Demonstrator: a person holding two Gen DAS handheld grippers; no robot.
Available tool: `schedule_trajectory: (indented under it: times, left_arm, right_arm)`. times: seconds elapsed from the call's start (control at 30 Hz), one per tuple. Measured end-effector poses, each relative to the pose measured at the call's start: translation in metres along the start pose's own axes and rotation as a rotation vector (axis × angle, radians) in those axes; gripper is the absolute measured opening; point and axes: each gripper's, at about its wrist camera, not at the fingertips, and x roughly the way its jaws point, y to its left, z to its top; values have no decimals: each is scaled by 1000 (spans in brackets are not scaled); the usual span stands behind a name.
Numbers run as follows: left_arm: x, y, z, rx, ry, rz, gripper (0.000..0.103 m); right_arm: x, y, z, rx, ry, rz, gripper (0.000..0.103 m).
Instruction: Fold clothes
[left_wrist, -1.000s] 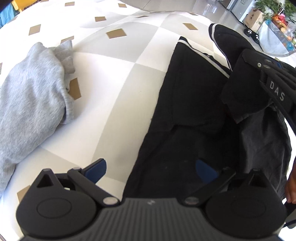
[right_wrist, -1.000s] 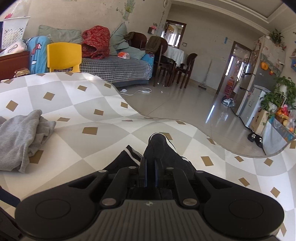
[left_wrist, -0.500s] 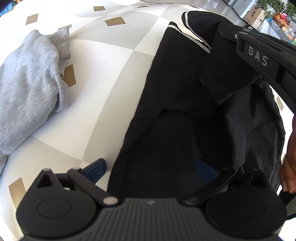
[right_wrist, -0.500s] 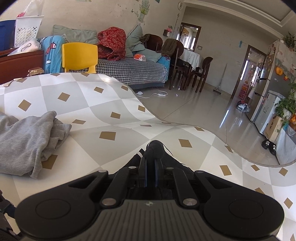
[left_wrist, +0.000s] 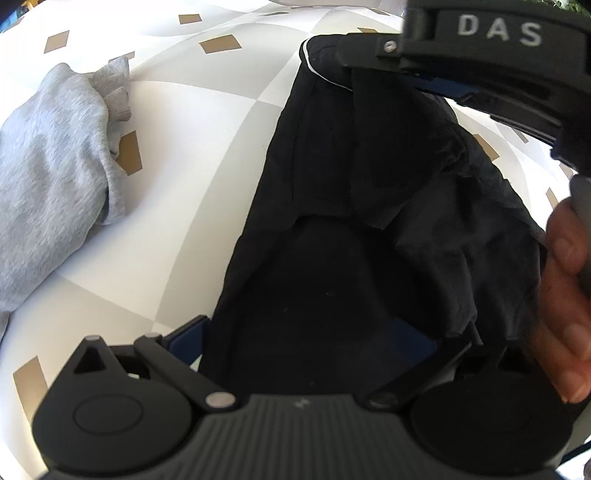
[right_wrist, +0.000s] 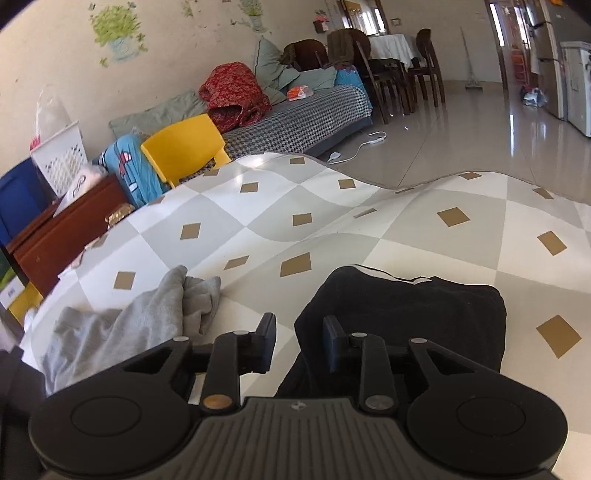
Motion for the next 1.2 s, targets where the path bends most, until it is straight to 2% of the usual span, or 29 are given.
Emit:
schedule_trajectory:
  times: [0.1,0.27,0.5,0.87,1.2]
  left_arm:
    - [1,-1,1,0,-4,18,103]
    - [1,-5,2,5,-19,35,103]
    - [-5,-13,0,54,-62,60,103]
    - [-2,-30,-18,122,-58,58,103]
    - [5,-53,-32,204,-89,95,103]
  right_arm:
    - [-13,-3,4,-17,-21,-70,28]
    - [-34,-14,1,-32,-4,-152,30]
    - [-72,-32,-10,-64,20,-224,37]
    - [-115,-64,-56,-124,146,-343,42]
    - [-134,-100,-100,-93,254,-439,44]
